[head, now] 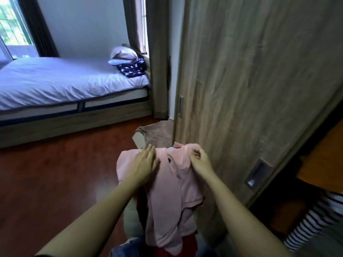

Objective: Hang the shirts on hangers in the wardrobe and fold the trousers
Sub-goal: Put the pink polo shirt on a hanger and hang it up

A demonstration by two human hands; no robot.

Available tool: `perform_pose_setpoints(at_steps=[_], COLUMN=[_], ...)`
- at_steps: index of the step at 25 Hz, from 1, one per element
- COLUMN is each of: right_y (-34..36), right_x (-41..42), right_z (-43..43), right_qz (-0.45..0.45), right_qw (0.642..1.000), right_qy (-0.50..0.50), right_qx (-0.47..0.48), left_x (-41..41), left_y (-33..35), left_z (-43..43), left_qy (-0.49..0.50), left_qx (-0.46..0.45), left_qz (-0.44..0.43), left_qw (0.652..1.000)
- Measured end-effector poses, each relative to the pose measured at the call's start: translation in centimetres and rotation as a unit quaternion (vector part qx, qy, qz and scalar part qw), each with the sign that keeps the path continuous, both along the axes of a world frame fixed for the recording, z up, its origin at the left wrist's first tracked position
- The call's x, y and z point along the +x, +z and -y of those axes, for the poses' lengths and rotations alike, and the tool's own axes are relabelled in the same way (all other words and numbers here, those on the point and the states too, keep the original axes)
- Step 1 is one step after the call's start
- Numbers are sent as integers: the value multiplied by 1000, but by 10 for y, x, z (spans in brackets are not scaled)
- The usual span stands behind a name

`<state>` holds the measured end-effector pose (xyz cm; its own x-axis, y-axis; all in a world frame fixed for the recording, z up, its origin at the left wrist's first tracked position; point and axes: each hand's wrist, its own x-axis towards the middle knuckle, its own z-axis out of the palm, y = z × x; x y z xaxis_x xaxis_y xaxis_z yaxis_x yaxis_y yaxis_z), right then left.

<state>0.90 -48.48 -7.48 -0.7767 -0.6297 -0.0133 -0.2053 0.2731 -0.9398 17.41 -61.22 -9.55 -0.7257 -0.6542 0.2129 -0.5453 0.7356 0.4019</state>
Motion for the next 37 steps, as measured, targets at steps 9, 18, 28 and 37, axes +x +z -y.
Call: perform_pose_setpoints(at_steps=[9,18,28,37], right_y=[-7,-11,75,177], right_x=[-42,-65,-26,20], right_z=[84,136,81,2], right_qz=[-299,-306,-188,-67], right_qw=[921,888,946,853], right_qy=[77,58,100,192], right_qx=[237,339,-245,-481], left_x=[-1,-4,-2,-57], left_y=[-47,-64,-9,166], left_z=[15,20,9,14], left_qy=[-2,20,-12,-255], left_qx=[-93,-170,-68,89], left_qz=[32,18,-244,-106], left_qw=[995,985,967,957])
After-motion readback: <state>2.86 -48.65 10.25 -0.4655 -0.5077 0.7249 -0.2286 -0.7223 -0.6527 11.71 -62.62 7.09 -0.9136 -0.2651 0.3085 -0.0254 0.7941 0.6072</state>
